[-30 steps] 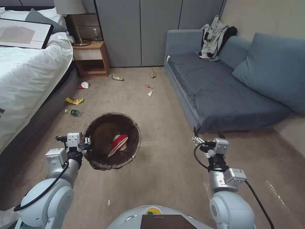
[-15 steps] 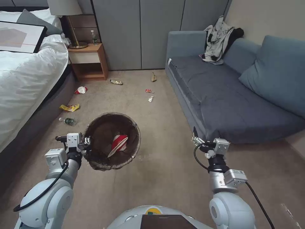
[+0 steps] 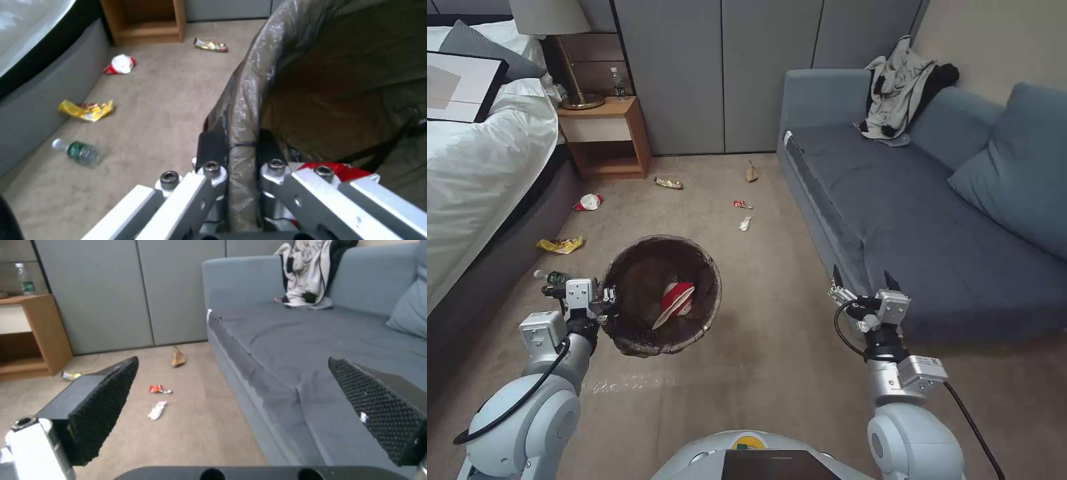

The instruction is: Pick up the trash bin, then pick up the garbage from the floor and place it into the trash bin.

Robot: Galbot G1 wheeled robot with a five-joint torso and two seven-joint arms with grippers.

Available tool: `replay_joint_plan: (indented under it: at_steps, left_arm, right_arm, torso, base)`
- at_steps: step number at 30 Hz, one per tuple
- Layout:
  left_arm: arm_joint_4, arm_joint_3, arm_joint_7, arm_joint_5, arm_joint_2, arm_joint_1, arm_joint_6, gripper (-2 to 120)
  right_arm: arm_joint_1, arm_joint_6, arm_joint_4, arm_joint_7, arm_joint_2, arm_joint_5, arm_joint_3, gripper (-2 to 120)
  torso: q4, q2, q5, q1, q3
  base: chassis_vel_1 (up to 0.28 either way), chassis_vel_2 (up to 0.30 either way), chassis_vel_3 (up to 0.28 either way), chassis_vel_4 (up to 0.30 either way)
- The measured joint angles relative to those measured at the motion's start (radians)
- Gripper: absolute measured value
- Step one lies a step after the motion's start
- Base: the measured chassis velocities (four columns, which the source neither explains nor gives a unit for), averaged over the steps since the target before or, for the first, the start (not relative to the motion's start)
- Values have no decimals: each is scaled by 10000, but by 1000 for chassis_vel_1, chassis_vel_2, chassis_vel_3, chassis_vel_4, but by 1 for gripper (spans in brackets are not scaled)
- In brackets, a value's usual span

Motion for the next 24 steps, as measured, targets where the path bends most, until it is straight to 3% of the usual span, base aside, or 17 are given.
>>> replay_joint_plan:
  at_steps: [24]
  left_arm:
    - [0, 0, 6, -24, 12, -40, -2, 2]
  right_arm:
    - [2, 15, -76, -35, 3, -34, -3, 100]
  torso:
    - [1, 0, 1, 0, 0]
  base:
    - [-205, 196, 199, -198]
